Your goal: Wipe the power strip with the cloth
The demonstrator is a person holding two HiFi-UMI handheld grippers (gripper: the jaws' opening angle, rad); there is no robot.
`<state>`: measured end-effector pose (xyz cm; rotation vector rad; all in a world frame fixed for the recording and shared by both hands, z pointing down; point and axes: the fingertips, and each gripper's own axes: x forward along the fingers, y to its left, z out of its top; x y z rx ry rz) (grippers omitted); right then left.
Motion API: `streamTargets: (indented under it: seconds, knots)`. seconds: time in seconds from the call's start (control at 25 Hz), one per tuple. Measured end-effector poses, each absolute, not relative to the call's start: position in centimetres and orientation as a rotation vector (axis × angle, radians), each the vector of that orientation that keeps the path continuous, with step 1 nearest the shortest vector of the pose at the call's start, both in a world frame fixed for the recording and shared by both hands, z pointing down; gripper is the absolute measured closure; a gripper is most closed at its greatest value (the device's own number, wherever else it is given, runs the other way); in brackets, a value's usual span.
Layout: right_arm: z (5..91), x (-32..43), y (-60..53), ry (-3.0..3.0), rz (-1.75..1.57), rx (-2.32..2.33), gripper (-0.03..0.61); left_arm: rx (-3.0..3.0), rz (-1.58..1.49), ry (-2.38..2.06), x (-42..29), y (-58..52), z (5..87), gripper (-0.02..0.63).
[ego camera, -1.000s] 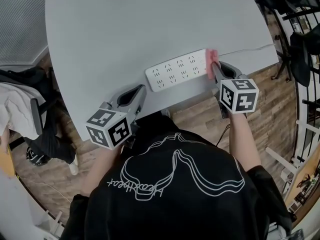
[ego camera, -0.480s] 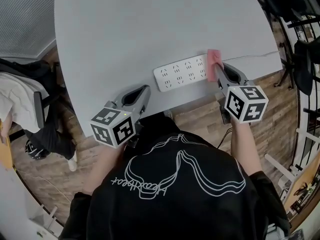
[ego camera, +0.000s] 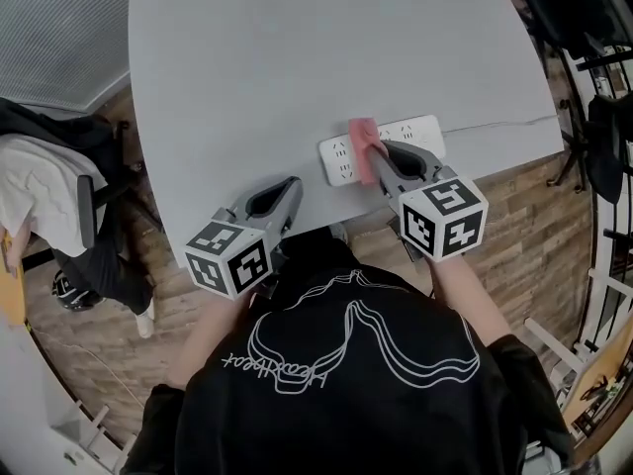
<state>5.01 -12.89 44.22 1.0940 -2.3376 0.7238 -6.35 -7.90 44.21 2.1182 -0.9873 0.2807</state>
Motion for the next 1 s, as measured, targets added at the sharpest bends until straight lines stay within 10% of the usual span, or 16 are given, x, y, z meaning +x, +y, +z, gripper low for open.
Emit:
streamTargets:
  seconds: [1.0]
  knots:
    - [48.4, -1.3, -10.8, -2.252, 0.614, 0.949, 0.543, 2.092, 0.273, -0.989, -8.6, -7.0, 44.8, 0.600]
